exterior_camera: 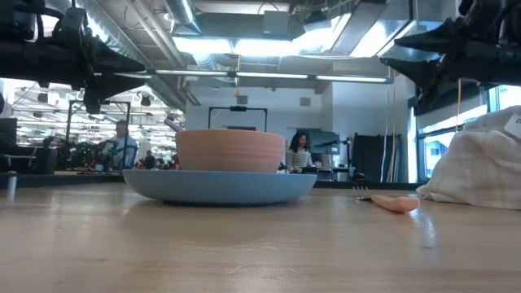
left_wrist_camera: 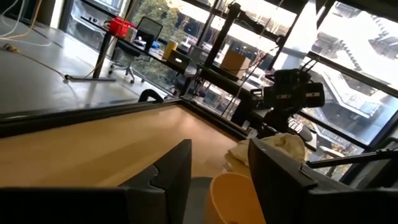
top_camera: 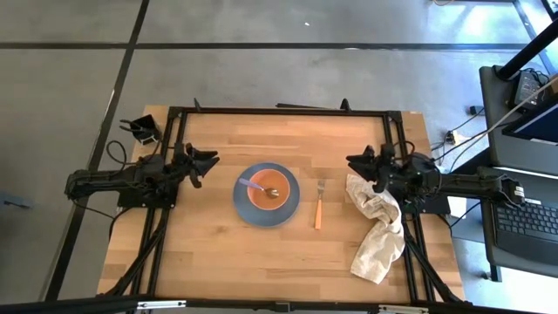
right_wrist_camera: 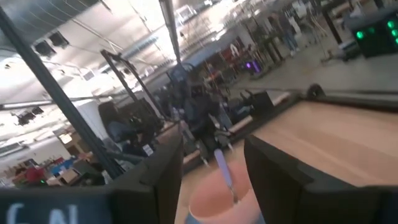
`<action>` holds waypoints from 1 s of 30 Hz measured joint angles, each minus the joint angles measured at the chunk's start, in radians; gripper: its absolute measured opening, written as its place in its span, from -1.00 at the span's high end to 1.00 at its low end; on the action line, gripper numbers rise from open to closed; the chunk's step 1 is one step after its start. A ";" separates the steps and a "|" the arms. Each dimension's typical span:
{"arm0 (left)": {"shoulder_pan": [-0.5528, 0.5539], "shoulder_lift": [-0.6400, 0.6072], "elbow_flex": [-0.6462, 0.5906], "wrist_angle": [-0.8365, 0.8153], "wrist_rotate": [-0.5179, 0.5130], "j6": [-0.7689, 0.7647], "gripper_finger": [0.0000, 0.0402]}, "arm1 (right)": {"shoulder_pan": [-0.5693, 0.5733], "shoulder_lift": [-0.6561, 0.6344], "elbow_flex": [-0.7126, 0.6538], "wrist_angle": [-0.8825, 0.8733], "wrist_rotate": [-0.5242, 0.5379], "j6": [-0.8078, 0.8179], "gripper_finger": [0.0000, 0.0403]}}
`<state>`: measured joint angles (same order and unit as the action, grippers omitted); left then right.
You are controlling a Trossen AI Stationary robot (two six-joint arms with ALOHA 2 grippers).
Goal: Set table place
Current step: Return to Home Position
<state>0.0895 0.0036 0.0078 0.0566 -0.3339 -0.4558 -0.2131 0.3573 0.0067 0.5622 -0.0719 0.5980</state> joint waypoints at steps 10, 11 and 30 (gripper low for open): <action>0.000 0.000 0.000 0.002 -0.023 0.048 0.25 | 0.000 0.000 0.000 -0.128 0.000 0.003 0.15; 0.000 0.000 0.000 0.002 -0.024 0.048 0.25 | 0.000 0.000 0.000 -0.148 0.000 0.004 0.15; 0.000 0.001 0.000 0.003 -0.024 0.048 0.25 | 0.000 0.000 0.001 -0.343 0.002 0.078 0.15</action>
<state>0.0898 0.0044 0.0082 0.0593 -0.3576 -0.4076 -0.2131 0.3573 0.0074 0.2195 -0.0704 0.6758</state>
